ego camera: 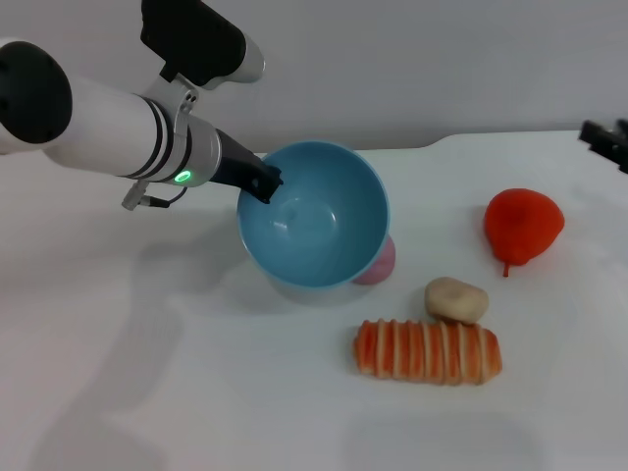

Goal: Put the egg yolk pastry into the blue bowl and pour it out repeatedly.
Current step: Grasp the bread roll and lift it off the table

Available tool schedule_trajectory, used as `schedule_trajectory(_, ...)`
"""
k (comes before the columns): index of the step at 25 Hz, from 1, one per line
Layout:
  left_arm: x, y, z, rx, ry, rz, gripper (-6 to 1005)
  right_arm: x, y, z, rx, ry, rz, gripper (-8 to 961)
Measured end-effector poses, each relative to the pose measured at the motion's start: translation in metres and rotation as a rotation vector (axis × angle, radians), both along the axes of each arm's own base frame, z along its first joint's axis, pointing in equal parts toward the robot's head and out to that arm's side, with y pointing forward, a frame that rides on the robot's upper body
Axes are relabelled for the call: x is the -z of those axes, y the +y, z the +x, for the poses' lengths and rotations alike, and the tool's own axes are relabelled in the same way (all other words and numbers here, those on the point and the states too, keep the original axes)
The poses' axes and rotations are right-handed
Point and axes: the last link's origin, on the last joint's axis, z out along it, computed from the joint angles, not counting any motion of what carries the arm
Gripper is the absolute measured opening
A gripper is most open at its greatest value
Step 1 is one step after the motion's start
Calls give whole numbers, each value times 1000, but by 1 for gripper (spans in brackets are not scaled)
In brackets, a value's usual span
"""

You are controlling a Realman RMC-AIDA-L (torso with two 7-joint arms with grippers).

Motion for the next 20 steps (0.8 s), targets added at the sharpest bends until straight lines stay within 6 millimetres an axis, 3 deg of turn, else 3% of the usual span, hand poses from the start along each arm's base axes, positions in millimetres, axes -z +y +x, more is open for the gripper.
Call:
schedule_trajectory(11, -2, 2, -3, -7, -10, 27, 0, 16, 26, -42, 249, 10, -467, 500)
schedule_trajectory(20, 0, 2, -3, -1, -9, 29, -1, 52, 24, -37, 339, -1, -599, 502)
